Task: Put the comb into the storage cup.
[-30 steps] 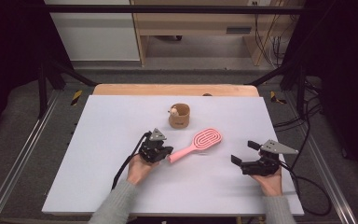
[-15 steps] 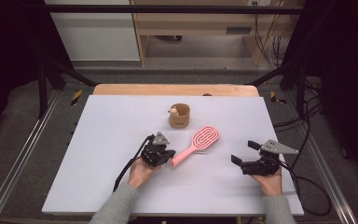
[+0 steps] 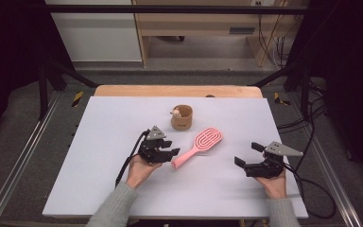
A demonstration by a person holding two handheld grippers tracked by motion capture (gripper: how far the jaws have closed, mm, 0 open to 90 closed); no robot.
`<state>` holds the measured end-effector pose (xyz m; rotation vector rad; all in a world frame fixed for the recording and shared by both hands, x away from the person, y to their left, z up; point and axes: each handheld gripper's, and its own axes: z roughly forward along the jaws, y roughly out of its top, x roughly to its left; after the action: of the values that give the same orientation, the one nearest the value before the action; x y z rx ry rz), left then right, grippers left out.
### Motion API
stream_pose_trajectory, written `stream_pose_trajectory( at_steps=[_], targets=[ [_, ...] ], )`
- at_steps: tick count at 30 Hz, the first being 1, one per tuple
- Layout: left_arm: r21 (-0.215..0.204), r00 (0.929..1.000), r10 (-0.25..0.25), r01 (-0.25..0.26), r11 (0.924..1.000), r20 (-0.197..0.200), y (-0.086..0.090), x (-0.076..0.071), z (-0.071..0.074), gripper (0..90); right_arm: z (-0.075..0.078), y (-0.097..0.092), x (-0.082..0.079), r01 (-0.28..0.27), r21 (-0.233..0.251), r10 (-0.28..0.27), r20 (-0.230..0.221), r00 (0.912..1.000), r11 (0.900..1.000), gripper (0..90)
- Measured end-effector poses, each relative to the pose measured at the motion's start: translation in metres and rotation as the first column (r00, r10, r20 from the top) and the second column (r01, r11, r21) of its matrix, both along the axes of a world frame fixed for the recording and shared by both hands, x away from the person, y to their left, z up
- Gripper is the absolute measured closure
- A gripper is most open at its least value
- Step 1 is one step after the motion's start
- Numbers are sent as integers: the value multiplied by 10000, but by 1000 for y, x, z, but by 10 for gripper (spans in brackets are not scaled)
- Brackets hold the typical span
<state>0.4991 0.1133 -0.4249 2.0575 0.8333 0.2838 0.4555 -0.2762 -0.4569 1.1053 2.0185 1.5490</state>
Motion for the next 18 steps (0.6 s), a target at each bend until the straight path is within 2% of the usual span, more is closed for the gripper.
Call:
stream_pose_trajectory(
  at_steps=[1,2,3,9,15,18],
  targets=[
    [88,9999,61,-62,9999,121,-2,-1,3,385,0,0,0,5,0,-5,-5,10000,10000,3],
    [88,9999,61,-62,9999,121,-2,-1,3,347,0,0,0,5,0,-5,-5,10000,10000,3],
    [56,9995,138,-139,9999,286,-3,-3,4,288,0,0,0,2,-2,-2,3,10000,10000,3],
    [189,9994,202,-207,9996,267,-8,-3,7,51,0,0,0,0,-3,0,4,10000,10000,3],
    [359,9997,165,-172,9992,205,-13,-1,6,1,0,0,0,3,-5,-3,18,10000,10000,3],
    [313,9998,91,-96,9995,178,-15,0,6,0,0,0,0,-8,-9,8,5,10000,10000,3]
  ],
)
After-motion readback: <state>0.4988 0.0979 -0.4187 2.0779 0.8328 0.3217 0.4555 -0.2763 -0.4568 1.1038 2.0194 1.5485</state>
